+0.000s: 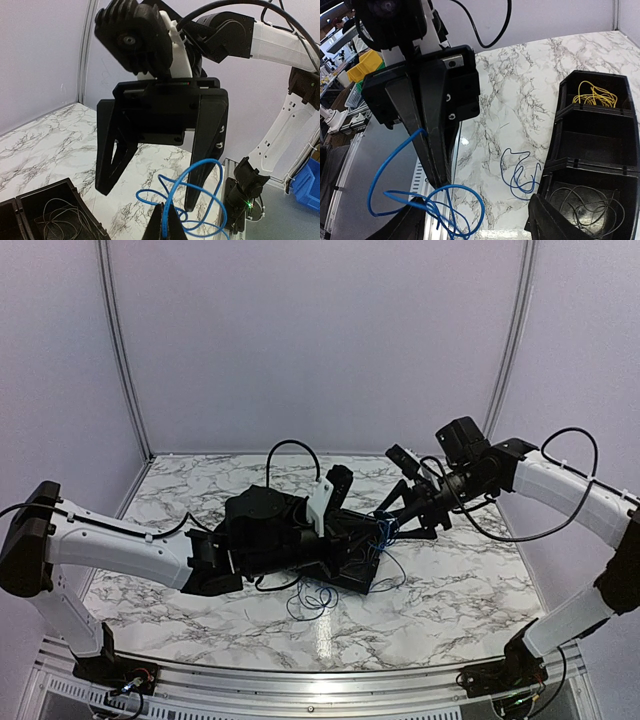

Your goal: Untangle the cables

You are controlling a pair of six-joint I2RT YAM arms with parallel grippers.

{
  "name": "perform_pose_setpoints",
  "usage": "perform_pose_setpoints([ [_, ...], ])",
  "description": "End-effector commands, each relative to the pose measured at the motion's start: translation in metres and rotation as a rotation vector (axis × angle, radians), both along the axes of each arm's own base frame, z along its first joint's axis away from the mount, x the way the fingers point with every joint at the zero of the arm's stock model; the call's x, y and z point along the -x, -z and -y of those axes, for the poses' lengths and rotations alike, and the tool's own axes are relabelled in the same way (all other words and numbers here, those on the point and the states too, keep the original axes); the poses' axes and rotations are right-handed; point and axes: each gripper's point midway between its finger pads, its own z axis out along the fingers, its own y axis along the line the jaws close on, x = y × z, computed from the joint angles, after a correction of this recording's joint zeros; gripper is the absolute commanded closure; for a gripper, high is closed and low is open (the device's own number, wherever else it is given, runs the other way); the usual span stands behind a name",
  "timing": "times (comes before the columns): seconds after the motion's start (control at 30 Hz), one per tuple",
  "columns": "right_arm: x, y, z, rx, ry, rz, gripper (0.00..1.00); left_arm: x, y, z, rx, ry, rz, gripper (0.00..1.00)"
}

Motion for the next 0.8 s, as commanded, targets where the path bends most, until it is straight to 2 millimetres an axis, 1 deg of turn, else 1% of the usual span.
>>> perform_pose_setpoints([
  [0.0,0.000,0.004,-0.008,0.026,-0.023,-0.001,0.29,0.000,-0.015,-0.003,0.042,0.009,0.028,1.00],
  [0.17,0.004,0.013,-0.012,0.045,-0.054,-0.034,0.30,-0.001,-0.015,-0.004,0.039,0.005,0.036,1.00],
  [0.27,0.004,0.012,-0.013,0.036,-0.057,-0.034,0.44,0.000,-0.014,-0.003,0.038,0.007,0.036,1.00],
  [0.37,0.001,0.007,-0.014,0.017,-0.045,-0.042,0.52,0.000,-0.013,-0.003,0.036,0.010,0.035,1.00],
  [0.4,-0.003,0.005,-0.014,0.014,-0.030,-0.047,0.54,0.000,-0.014,-0.003,0.037,0.012,0.036,1.00],
  [0.47,-0.015,0.007,-0.014,0.029,0.025,-0.056,0.59,0.001,-0.014,-0.003,0.038,0.013,0.033,1.00],
  [0.53,-0.035,0.019,-0.013,0.083,0.114,-0.032,0.61,0.004,-0.017,-0.003,0.047,0.026,0.025,1.00],
  [0.57,-0.046,0.028,-0.011,0.121,0.163,-0.024,0.61,0.007,-0.019,-0.002,0.052,0.042,0.024,1.00],
  [0.63,-0.068,0.049,-0.003,0.207,0.265,-0.015,0.63,0.010,-0.025,-0.003,0.065,0.053,0.025,1.00],
  [0.7,-0.091,0.068,0.010,0.270,0.365,-0.030,0.63,0.015,-0.034,-0.005,0.083,0.066,0.028,1.00],
  [0.77,-0.111,0.078,0.025,0.294,0.447,-0.065,0.63,0.020,-0.042,-0.008,0.099,0.076,0.031,1.00],
])
